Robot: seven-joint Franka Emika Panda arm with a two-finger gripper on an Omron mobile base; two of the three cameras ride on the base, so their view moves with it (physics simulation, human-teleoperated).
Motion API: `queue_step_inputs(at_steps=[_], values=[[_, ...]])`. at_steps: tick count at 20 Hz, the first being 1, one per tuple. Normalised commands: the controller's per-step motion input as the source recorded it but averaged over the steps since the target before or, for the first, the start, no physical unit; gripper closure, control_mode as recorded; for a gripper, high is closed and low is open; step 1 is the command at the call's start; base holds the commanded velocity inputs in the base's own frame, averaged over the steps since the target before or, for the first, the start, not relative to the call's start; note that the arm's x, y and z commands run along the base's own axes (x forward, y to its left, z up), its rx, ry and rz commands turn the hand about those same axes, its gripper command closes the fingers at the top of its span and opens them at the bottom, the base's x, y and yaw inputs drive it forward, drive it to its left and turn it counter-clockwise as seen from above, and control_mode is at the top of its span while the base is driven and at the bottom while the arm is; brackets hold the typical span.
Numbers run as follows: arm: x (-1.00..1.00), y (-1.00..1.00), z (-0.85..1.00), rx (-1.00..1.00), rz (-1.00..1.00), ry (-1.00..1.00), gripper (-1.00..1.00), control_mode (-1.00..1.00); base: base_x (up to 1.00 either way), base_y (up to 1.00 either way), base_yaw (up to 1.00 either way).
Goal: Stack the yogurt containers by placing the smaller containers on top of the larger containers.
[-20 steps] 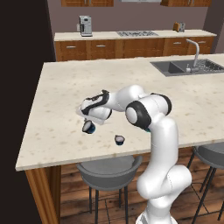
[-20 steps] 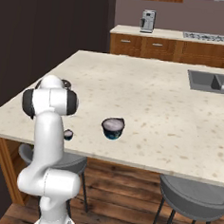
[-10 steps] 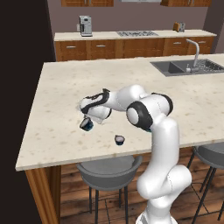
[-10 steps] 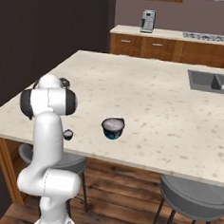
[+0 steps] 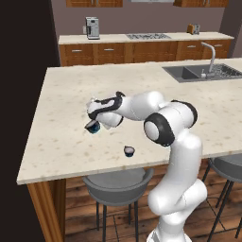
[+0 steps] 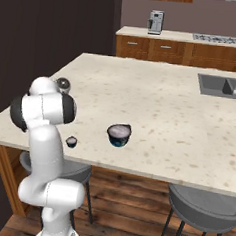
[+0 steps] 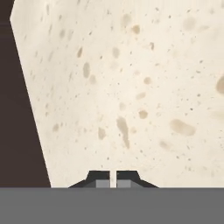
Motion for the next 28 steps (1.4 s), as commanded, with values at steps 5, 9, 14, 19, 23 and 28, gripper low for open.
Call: queue_step_inputs(at_steps=[5, 9, 14, 19, 23, 28], values=[[-0.48, -0.39, 0.85, 0.18, -0.22, -0.15, 1.00, -1.00, 0.00, 0.00, 0.00], [-0.60, -0.50, 0.74, 0.21, -0.19, -0.15, 1.00, -1.00, 0.00, 0.00, 0.00], [-0.56, -0.59, 0.61, 0.21, -0.17, -0.16, 1.00, -1.00, 0.00, 0.00, 0.00], [-0.49, -0.64, 0.50, 0.21, -0.16, -0.14, 1.00, -1.00, 0.00, 0.00, 0.00], [-0.48, -0.71, 0.46, 0.22, -0.16, -0.13, 1.00, -1.00, 0.00, 0.00, 0.00], [-0.42, -0.72, 0.39, 0.22, -0.16, -0.13, 1.00, -1.00, 0.00, 0.00, 0.00]])
